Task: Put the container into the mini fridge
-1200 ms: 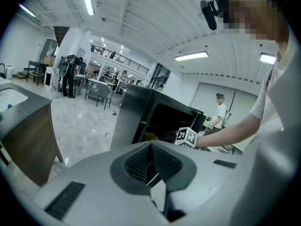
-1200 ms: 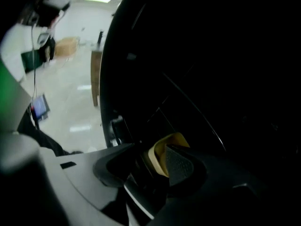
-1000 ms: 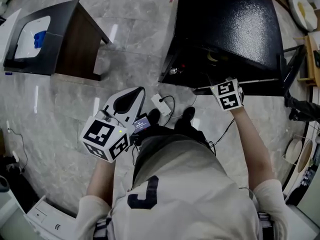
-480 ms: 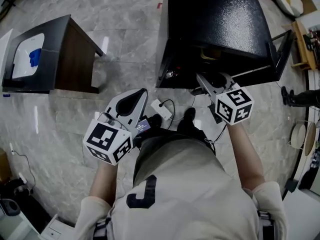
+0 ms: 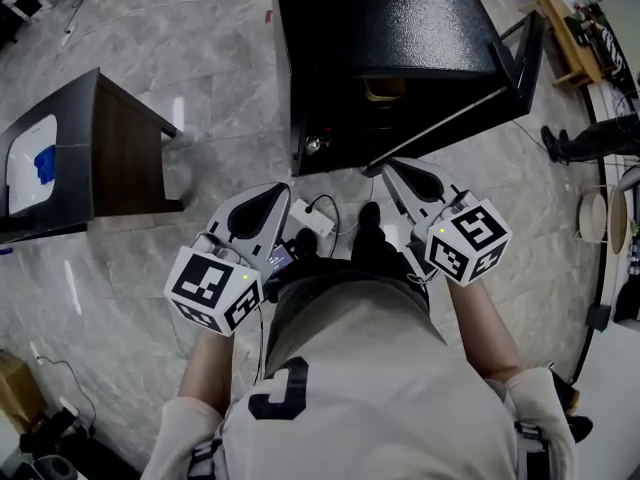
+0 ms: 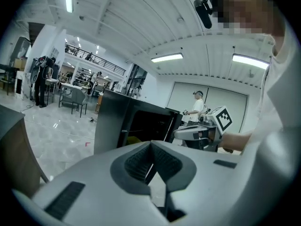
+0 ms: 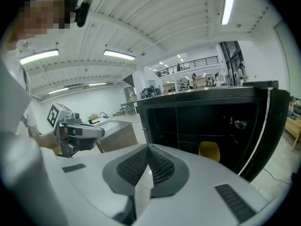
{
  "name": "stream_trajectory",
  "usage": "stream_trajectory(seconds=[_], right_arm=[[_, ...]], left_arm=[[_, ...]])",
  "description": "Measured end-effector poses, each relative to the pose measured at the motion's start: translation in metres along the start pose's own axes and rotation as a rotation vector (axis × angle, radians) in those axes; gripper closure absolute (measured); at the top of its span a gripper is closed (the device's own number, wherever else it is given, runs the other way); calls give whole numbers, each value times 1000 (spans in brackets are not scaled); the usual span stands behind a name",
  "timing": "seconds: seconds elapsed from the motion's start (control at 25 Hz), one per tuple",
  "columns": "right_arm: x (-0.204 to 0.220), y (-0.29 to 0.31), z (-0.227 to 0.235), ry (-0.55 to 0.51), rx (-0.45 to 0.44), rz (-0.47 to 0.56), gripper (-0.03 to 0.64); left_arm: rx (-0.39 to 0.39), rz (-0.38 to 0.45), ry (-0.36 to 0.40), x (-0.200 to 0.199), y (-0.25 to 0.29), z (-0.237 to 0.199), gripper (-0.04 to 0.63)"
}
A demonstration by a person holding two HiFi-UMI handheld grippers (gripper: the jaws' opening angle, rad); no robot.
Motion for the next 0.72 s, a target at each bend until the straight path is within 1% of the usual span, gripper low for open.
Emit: stream_trajectory(seconds=[0.16, 0.32, 0.44, 0.52, 0.72], right_arm=[[0, -19, -15, -16, -22, 17, 588], [-9, -34, -29, -39, -85, 65, 588], [-14, -47, -36, -5, -152, 100, 588], [-17, -61, -36, 12, -186, 121, 588], [-15, -106, -18, 26, -213, 174, 588]], left_arm=[[28, -8, 20, 1, 3, 17, 538], [4, -8, 40, -1, -2, 36, 538], [-13, -17, 53, 2, -4, 51, 538], [-18, -20, 61, 1, 0, 64, 538], [-8, -14, 82, 0, 20, 115, 538]])
Point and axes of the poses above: the fingertips, and each gripper's own axes: y forward along the fingers, z to its right, x out of its underside, the point moved 3 cm from there along -y, backward along the fingers
